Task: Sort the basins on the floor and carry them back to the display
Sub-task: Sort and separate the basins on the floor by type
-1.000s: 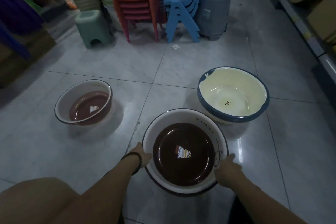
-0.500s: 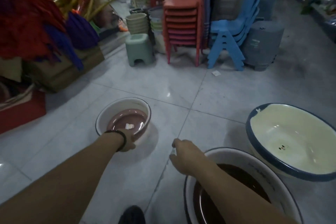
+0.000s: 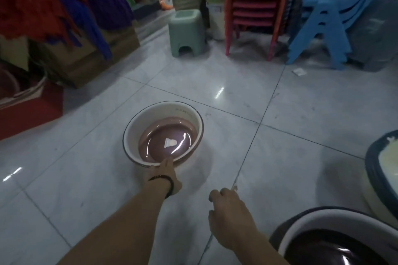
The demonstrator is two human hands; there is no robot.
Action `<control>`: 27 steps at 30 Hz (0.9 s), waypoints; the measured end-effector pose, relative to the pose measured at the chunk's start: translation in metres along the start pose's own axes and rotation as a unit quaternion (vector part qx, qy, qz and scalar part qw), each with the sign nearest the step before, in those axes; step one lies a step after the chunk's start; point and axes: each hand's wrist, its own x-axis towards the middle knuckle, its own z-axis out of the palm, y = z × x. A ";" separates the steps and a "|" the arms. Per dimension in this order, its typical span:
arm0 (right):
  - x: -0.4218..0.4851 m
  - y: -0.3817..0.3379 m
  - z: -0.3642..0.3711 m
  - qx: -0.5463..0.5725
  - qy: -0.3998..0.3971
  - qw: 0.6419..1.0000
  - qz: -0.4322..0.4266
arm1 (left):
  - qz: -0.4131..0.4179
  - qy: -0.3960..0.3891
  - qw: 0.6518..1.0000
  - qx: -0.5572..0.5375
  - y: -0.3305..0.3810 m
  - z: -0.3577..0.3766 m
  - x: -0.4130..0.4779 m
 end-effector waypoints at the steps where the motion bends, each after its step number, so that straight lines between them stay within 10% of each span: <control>1: 0.006 -0.004 0.003 0.030 0.007 0.999 0.008 | 0.000 0.008 1.000 0.006 -0.001 0.002 0.002; 5: 0.021 -0.011 0.004 0.185 0.047 0.980 0.064 | -0.018 0.026 0.993 -0.117 -0.001 0.014 -0.010; 13: 0.016 0.005 0.029 0.353 0.055 0.873 0.331 | -0.357 0.076 0.868 -0.337 -0.061 0.060 -0.036; 21: 0.008 0.016 0.006 0.366 0.050 0.880 0.299 | -0.316 0.098 0.860 -0.389 -0.085 0.025 -0.014; 27: -0.032 0.025 -0.075 0.477 0.066 0.817 0.316 | -0.098 0.062 0.904 -0.411 -0.068 -0.069 -0.066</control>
